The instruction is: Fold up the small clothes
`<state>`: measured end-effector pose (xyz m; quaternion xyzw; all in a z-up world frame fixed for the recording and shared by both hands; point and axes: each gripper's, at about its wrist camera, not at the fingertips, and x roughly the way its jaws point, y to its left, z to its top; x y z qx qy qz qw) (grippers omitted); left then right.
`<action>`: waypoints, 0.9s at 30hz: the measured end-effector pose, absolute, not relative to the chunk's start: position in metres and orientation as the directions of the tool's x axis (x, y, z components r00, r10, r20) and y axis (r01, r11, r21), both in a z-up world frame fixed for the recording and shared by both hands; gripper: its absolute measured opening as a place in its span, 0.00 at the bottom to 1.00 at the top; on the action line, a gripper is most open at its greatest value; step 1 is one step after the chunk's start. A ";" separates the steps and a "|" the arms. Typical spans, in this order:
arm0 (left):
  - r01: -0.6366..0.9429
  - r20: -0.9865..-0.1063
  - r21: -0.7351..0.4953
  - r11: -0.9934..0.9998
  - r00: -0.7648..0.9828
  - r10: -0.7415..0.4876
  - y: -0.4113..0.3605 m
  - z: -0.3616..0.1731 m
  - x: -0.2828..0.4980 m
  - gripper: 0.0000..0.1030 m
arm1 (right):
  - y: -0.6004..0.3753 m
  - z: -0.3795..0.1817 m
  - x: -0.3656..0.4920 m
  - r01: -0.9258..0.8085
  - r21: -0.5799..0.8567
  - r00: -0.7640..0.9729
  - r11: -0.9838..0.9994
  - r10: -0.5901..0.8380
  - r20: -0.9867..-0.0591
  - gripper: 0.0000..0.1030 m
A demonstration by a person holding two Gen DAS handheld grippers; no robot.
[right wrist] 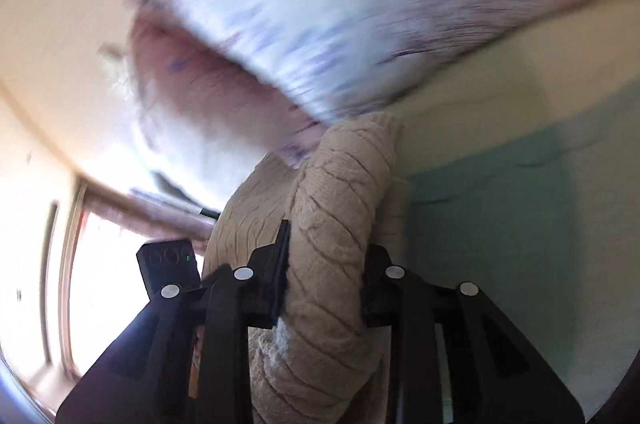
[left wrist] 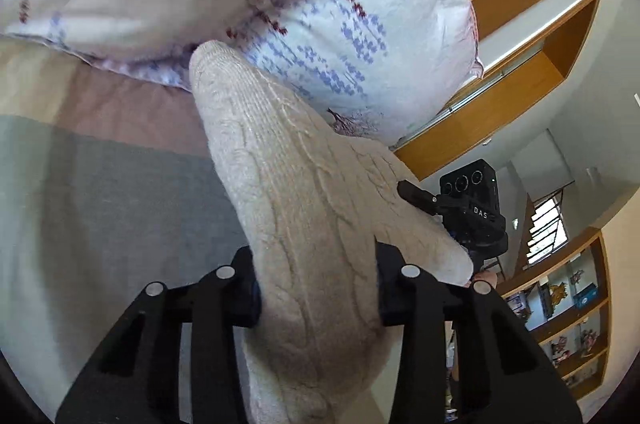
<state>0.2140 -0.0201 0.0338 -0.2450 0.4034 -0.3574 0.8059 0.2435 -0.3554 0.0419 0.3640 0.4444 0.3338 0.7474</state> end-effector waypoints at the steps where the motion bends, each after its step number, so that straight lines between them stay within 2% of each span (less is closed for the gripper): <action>1: 0.368 -0.515 -0.638 0.676 0.449 -0.730 -0.007 0.035 0.209 0.46 | -0.339 0.042 0.244 -0.206 0.820 0.370 0.534 0.818 -0.440 0.29; 2: 0.338 -0.567 -0.587 0.735 0.476 -0.672 0.004 0.032 0.207 0.52 | -0.324 0.039 0.246 -0.219 0.785 0.356 0.579 0.797 -0.489 0.33; 4: 0.251 -0.677 -0.500 0.829 0.484 -0.554 0.021 0.022 0.206 0.53 | -0.306 0.020 0.254 -0.155 0.750 0.310 0.643 0.753 -0.581 0.43; 6: 0.250 -0.656 -0.482 0.840 0.532 -0.535 0.038 0.027 0.195 0.55 | -0.314 0.009 0.253 -0.078 0.798 0.314 0.598 0.774 -0.549 0.50; 8: 0.269 -0.590 -0.406 0.873 0.653 -0.475 0.046 0.050 0.176 0.62 | -0.330 0.010 0.245 -0.057 0.817 0.357 0.574 0.776 -0.520 0.55; 10: 0.320 -0.527 -0.356 0.878 0.707 -0.472 0.037 0.068 0.161 0.66 | -0.342 0.011 0.241 -0.033 0.824 0.390 0.566 0.766 -0.511 0.56; 11: 0.353 -0.510 -0.342 0.871 0.709 -0.487 0.029 0.074 0.157 0.68 | -0.346 0.009 0.243 -0.018 0.836 0.386 0.548 0.775 -0.500 0.55; 13: 0.431 -0.519 -0.331 0.839 0.660 -0.543 -0.005 0.078 0.157 0.69 | -0.334 0.004 0.249 -0.037 0.832 0.354 0.554 0.786 -0.507 0.18; 15: 0.485 -0.568 -0.313 0.816 0.593 -0.570 -0.031 0.070 0.160 0.67 | -0.320 0.008 0.256 -0.047 0.732 0.405 0.680 0.683 -0.608 0.10; 17: 0.496 -0.660 -0.297 0.816 0.511 -0.551 -0.045 0.048 0.163 0.43 | -0.324 0.010 0.263 0.005 0.672 0.468 0.741 0.592 -0.656 0.10; 19: 0.487 -0.668 -0.293 0.823 0.511 -0.541 -0.043 0.035 0.162 0.38 | -0.326 0.010 0.272 0.049 0.636 0.468 0.770 0.545 -0.696 0.10; 21: 0.485 -0.647 -0.314 0.817 0.520 -0.557 -0.031 0.034 0.157 0.38 | -0.328 0.019 0.267 0.037 0.628 0.464 0.778 0.543 -0.700 0.15; 22: 0.477 -0.634 -0.343 0.809 0.519 -0.574 -0.026 0.033 0.157 0.41 | -0.329 0.031 0.257 0.020 0.613 0.498 0.790 0.524 -0.691 0.17; 23: 0.478 -0.621 -0.366 0.798 0.513 -0.592 -0.023 0.033 0.157 0.47 | -0.334 0.048 0.239 -0.011 0.607 0.554 0.795 0.510 -0.658 0.25; 24: 0.483 -0.613 -0.375 0.791 0.511 -0.602 -0.020 0.032 0.156 0.48 | -0.339 0.059 0.224 -0.050 0.633 0.586 0.773 0.536 -0.608 0.39; 26: 0.493 -0.611 -0.359 0.793 0.518 -0.599 -0.028 0.032 0.152 0.55 | -0.347 0.079 0.188 -0.164 0.713 0.612 0.681 0.638 -0.468 0.44; 27: 0.499 -0.610 -0.349 0.793 0.522 -0.597 -0.033 0.031 0.150 0.58 | -0.342 0.085 0.174 -0.216 0.730 0.597 0.648 0.680 -0.427 0.45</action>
